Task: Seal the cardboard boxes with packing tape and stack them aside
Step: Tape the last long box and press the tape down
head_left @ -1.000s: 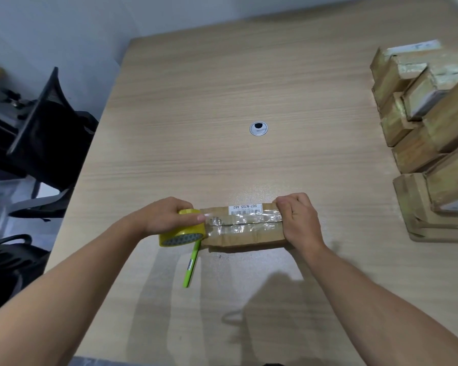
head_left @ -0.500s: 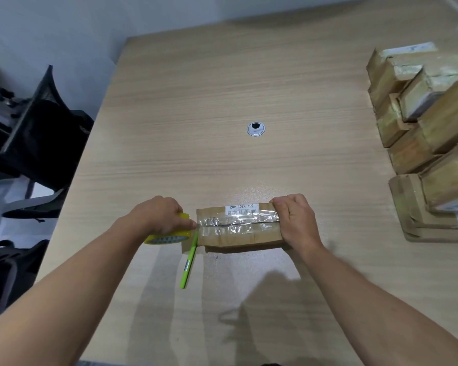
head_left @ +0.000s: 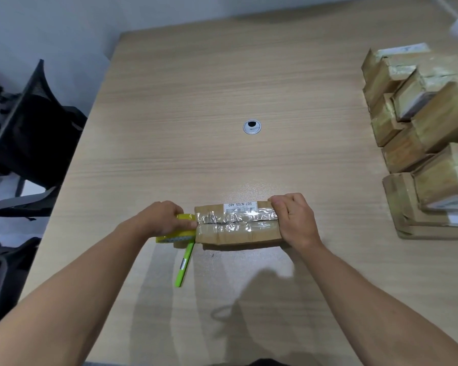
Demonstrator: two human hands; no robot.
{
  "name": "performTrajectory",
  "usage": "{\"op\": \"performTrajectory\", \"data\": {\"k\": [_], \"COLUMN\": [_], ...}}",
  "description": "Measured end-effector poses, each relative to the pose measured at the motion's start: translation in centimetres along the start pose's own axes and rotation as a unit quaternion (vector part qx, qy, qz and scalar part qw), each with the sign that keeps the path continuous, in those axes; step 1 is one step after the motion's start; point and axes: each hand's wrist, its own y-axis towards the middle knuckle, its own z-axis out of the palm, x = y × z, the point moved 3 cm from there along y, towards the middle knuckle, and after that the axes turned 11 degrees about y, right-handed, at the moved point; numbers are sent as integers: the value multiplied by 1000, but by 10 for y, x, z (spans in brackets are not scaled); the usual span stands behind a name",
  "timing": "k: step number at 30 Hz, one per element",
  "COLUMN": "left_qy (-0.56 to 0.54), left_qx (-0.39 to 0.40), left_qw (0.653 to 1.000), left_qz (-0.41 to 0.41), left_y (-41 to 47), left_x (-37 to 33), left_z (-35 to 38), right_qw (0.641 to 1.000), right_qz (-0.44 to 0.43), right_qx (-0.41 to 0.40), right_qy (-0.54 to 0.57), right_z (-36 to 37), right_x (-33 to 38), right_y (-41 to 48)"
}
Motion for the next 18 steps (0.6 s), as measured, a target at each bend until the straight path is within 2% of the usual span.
{"op": "performTrajectory", "data": {"k": [5,10,15,18], "left_qy": [-4,-109,-141,-160], "left_qx": [-26,-19,-96,-109], "left_qw": [999,991,983,979], "left_qz": [47,79,71,63], "left_y": [-5,-10,-12,-14], "left_x": [-28,-51,-60,-60], "left_z": [-2,9,23,26], "right_qw": [999,984,958,943], "right_qz": [-6,13,0,-44], "right_qx": [-30,-46,-69,-6], "right_qy": [-35,-174,-279,-329], "right_z": [-28,-58,-56,-37], "right_x": [-7,-16,-4,13], "right_y": [-7,-5,-5,-10]}}
